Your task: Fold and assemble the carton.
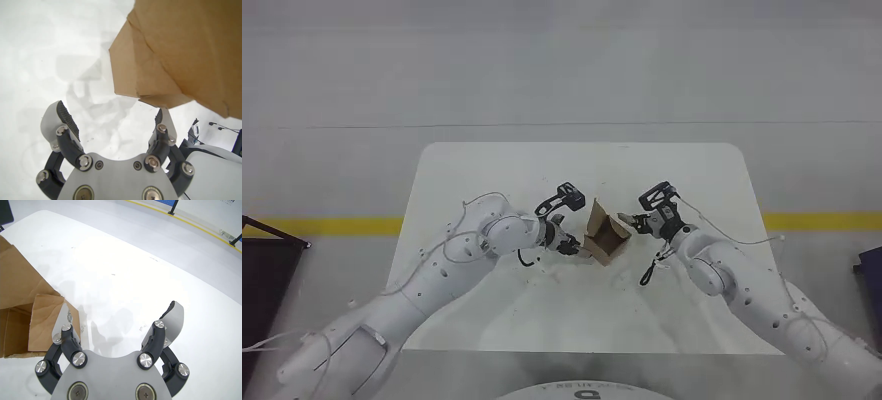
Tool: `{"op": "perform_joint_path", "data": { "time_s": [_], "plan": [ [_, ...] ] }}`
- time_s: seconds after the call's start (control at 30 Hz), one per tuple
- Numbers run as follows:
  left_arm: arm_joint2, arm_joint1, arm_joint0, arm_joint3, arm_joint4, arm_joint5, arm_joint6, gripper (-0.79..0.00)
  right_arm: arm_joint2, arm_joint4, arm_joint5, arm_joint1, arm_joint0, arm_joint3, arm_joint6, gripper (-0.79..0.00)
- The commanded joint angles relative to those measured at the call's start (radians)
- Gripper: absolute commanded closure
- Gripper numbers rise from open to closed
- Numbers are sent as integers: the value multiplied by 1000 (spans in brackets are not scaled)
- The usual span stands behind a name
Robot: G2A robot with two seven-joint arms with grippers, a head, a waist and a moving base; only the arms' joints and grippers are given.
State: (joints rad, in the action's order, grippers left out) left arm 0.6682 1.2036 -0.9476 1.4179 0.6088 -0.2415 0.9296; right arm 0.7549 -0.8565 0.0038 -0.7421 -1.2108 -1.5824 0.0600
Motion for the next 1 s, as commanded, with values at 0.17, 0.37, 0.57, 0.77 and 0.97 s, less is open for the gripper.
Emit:
{"op": "perform_joint_path", "data": {
  "time_s": [0.17,0.37,0.57,0.77,0.97],
  "plan": [
    [93,-31,-43,63,0,8,4,-785,52,45,-14,-8,-19,36,-42,-785],
    [140,-44,-33,10,93,56,-5,-785,126,-1,-21,21,-153,30,-97,-785],
    [96,-15,34,-82,74,43,-38,-785,189,-14,-13,48,-311,-36,-104,-785],
    [10,30,99,-181,54,19,-38,-785,191,-4,5,38,-340,-86,-58,-785],
    [-53,70,129,-248,14,-12,-49,-785,160,12,36,3,-281,-61,-25,-785]
  ]
}}
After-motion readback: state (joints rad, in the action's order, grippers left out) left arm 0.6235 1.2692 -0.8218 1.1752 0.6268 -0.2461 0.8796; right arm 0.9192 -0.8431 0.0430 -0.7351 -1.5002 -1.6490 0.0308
